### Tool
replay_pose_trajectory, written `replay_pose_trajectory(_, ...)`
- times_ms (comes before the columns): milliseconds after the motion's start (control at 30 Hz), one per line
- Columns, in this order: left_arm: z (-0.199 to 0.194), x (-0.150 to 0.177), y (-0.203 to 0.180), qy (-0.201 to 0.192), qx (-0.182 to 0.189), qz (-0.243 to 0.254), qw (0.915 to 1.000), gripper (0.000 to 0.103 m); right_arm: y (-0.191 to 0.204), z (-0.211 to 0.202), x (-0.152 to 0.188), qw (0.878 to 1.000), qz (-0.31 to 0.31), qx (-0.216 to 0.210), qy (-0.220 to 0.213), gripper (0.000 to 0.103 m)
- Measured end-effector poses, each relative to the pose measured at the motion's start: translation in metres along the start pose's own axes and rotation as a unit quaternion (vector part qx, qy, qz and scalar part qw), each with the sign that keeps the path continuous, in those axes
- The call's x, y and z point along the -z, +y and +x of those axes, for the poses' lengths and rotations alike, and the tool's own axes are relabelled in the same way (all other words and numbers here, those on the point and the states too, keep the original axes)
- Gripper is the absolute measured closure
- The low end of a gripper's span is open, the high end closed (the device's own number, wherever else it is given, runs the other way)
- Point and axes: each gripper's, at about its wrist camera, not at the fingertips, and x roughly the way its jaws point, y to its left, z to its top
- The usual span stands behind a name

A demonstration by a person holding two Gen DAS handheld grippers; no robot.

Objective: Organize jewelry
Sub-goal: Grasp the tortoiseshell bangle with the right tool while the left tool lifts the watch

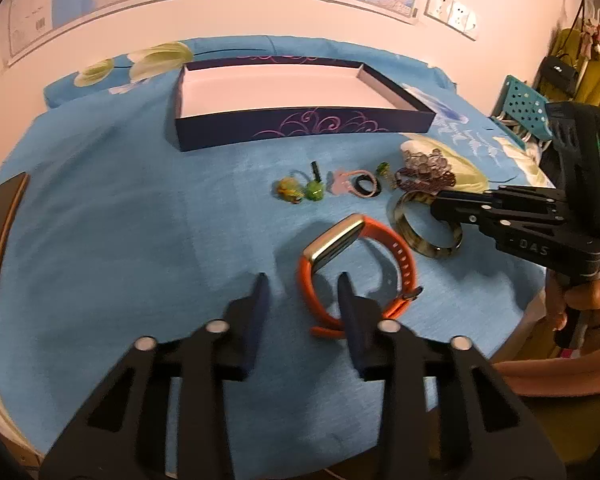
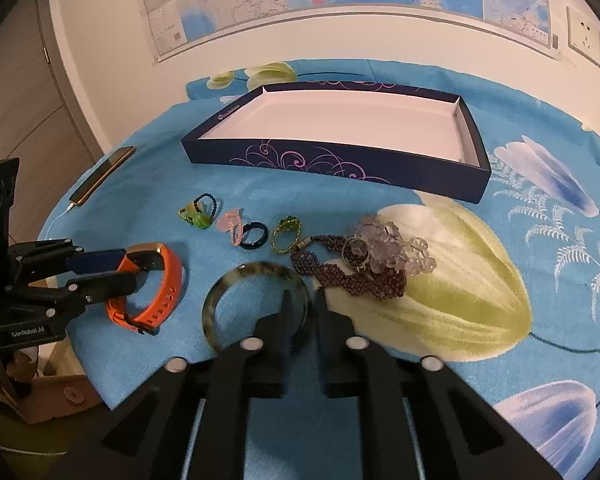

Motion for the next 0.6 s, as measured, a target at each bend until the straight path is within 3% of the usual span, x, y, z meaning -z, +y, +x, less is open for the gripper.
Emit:
replay_pose_trajectory(33, 0.001, -0.001, -0.001, 0.001, 0.005, 0.001, 1.0, 0.086, 0.0, 0.0, 0.0, 1.0, -0.002, 0.002, -0.001, 0.097)
replay_pose_trajectory(133, 0.004, -0.003, -0.005, -0.001, 0.003, 0.009, 1.0, 0.093, -0.001, -0.001, -0.002, 1.0, -0.001, -0.006, -0.004, 0.097)
replay_pose_trajectory(400, -0.002, -0.022, -0.001, -0.027, 0.013, 0.02, 0.9993, 0.094, -0.01, -0.015, -0.018, 0.999, 0.02, -0.032, -0.034, 0.097)
replay_pose_trajectory(600, -0.012, -0.058, 0.008, -0.062, 0.02, 0.025, 0.9975, 0.094, -0.024, -0.021, -0.046, 0.997, 0.031, -0.031, -0.062, 0.097)
